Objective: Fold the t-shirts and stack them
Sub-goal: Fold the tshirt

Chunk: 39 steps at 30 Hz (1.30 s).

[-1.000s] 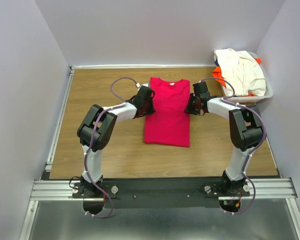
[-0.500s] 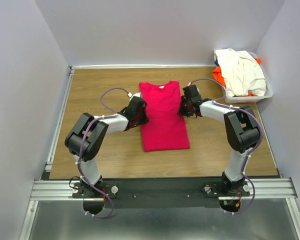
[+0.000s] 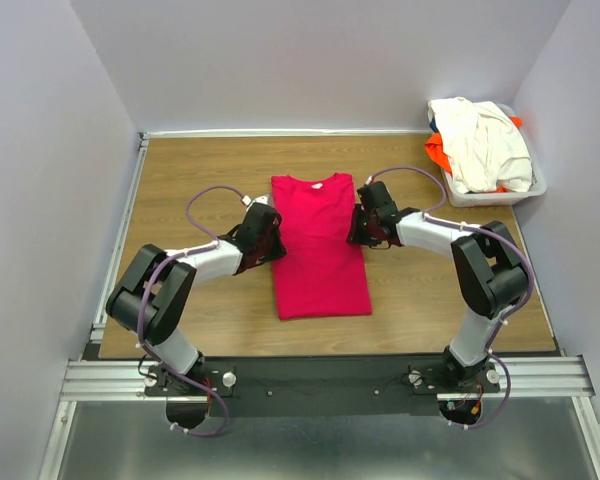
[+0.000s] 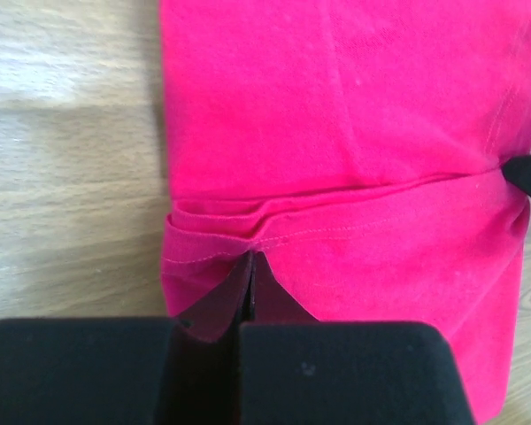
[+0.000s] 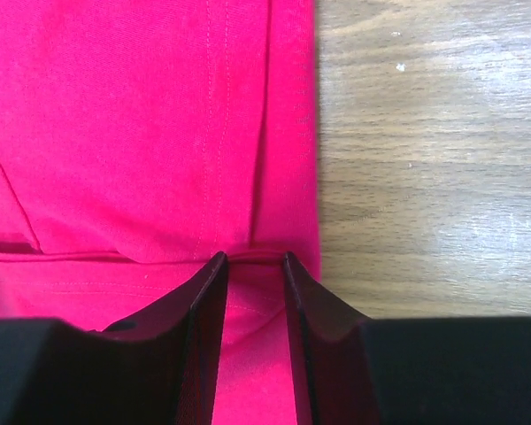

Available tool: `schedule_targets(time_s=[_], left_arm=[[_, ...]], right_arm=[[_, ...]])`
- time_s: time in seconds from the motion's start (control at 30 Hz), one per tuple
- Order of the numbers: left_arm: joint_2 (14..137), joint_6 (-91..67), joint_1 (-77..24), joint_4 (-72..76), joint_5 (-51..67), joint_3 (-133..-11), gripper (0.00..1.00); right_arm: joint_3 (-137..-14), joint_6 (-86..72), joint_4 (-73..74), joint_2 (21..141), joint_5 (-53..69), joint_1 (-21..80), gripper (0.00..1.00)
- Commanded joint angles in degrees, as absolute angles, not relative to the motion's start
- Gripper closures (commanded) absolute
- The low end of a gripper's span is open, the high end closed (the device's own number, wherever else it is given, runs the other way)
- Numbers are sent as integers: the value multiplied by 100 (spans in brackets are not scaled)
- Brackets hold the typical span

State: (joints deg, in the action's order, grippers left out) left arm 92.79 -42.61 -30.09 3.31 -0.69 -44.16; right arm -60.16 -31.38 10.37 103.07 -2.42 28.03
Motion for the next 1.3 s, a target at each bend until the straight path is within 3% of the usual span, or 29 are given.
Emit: schedule_targets(time_s=[0.0, 0.33, 0.53, 0.63, 0.77, 0.87, 1.1, 1.27], left_arm=[[9334, -4070, -2856, 114, -193, -4737, 100], [10037, -3868, -2628, 132, -26, -5273, 100], [9792, -3613, -2409, 9, 176, -5580, 99], [9616, -3604, -2329, -114, 290, -5599, 92], [9011, -3647, -2329, -202, 492, -5353, 66], [8386, -3717, -2329, -298, 589, -4871, 59], [7129, -4016, -2417, -562, 782, -3631, 56], [6881, -4087, -2654, -475, 967, -3638, 56]], right_arm=[[-6222, -3050, 1564, 10309, -457, 2813, 61], [-6644, -2936, 1696, 10468, -510, 2654, 59], [-6601, -2909, 1881, 10047, -677, 2461, 49], [-6434, -2988, 1951, 9740, -564, 2452, 49], [-5759, -3058, 2030, 9170, -142, 2452, 51], [-5082, -3173, 2109, 8616, 200, 2461, 55], [-4140, -3445, 2452, 7744, 782, 2505, 57], [-4778, -3402, 2443, 7988, 273, 2496, 58]])
